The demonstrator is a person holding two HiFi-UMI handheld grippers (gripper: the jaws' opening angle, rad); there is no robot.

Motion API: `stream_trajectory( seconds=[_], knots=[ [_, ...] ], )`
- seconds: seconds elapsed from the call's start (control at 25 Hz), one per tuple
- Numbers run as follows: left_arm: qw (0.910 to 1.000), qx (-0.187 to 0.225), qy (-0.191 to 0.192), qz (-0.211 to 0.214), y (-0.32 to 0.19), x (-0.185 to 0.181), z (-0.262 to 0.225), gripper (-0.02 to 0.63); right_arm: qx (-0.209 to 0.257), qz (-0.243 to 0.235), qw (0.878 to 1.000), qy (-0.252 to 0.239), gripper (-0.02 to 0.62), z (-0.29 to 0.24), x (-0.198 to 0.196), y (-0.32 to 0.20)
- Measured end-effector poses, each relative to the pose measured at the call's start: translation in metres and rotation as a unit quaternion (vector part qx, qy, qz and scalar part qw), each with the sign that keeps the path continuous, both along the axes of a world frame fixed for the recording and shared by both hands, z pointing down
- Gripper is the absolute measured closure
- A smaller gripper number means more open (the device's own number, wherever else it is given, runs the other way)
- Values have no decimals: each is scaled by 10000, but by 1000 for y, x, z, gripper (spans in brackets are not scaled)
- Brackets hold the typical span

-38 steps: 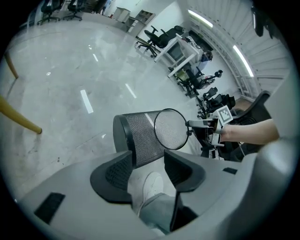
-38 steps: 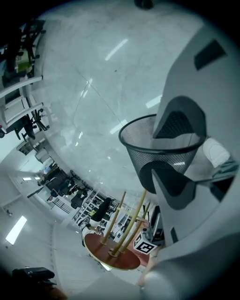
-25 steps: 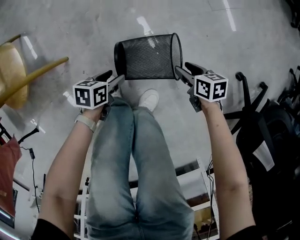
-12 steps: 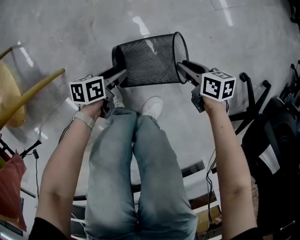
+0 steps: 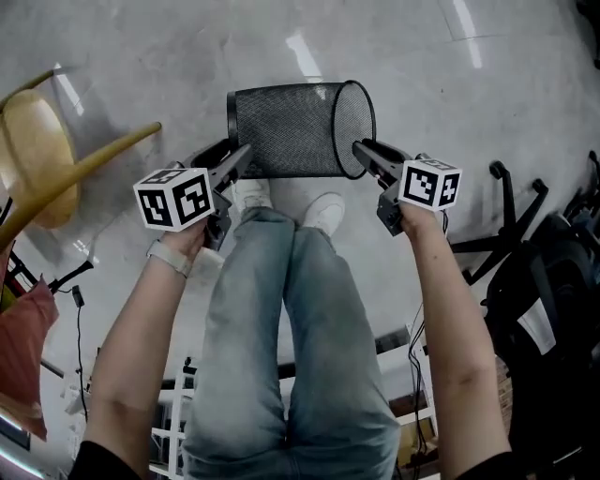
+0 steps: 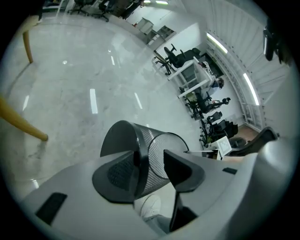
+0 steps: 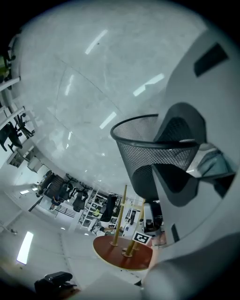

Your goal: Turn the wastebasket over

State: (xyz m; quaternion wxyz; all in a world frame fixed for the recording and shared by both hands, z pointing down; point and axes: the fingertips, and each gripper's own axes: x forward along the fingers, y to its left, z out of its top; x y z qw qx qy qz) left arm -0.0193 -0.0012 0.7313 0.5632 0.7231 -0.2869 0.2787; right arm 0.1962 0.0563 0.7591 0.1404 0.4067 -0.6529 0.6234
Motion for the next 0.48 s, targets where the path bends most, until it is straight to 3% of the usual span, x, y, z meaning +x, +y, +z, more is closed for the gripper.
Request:
stream_trajectory(
  seconds=[0.24,0.36,0.48],
  knots=[
    [9993,339,-67,119,-2,-29,-39,403,229,74,9992,-311,459,3,-33,-12],
    [9985,430,223,240,-2,-11,-56,403,251,218,9993,-176,442,6,-15,-13],
    [9930,780,570,672,0,27,-75,410,198,331,9991,174,425,16,17,-7]
  ],
)
